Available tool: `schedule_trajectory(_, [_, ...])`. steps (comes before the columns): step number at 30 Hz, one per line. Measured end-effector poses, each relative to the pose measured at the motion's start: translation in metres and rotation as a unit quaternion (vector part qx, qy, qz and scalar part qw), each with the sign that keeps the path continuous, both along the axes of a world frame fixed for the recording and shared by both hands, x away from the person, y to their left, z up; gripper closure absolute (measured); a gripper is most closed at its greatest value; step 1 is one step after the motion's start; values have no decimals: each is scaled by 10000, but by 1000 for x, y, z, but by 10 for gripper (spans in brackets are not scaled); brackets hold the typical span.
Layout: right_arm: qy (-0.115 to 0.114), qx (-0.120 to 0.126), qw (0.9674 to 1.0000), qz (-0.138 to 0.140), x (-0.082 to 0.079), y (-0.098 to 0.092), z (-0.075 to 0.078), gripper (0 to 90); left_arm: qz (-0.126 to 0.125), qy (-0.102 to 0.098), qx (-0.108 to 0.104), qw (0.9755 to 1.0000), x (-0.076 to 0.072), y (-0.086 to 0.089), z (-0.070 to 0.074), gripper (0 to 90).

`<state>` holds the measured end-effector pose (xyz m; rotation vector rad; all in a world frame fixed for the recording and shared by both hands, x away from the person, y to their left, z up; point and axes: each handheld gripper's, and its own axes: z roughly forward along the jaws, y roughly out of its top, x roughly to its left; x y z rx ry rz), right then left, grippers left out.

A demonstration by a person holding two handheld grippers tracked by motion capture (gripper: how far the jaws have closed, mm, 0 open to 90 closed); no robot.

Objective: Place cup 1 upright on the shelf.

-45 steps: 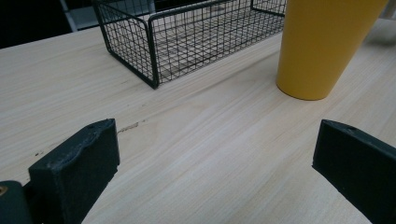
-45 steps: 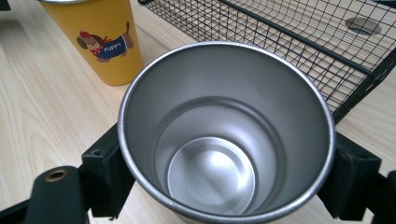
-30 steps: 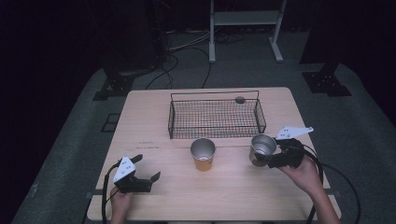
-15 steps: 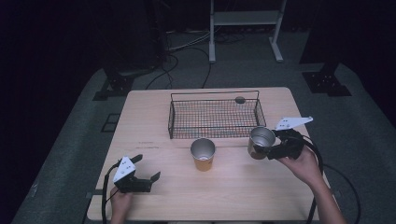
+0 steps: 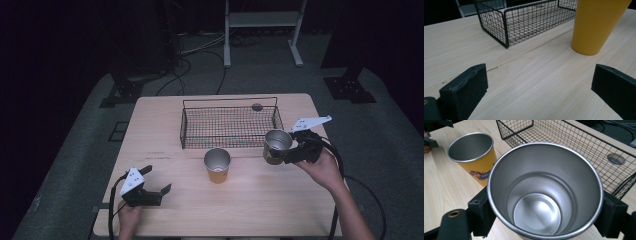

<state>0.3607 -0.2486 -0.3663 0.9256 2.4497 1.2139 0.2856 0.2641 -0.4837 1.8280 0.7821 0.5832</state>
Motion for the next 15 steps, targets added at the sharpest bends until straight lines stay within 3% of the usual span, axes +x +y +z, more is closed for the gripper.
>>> schedule_trajectory(15, [-35,-98,9999,122,17,12,21,178,-29,-35,10,10000,0,1,0,0])
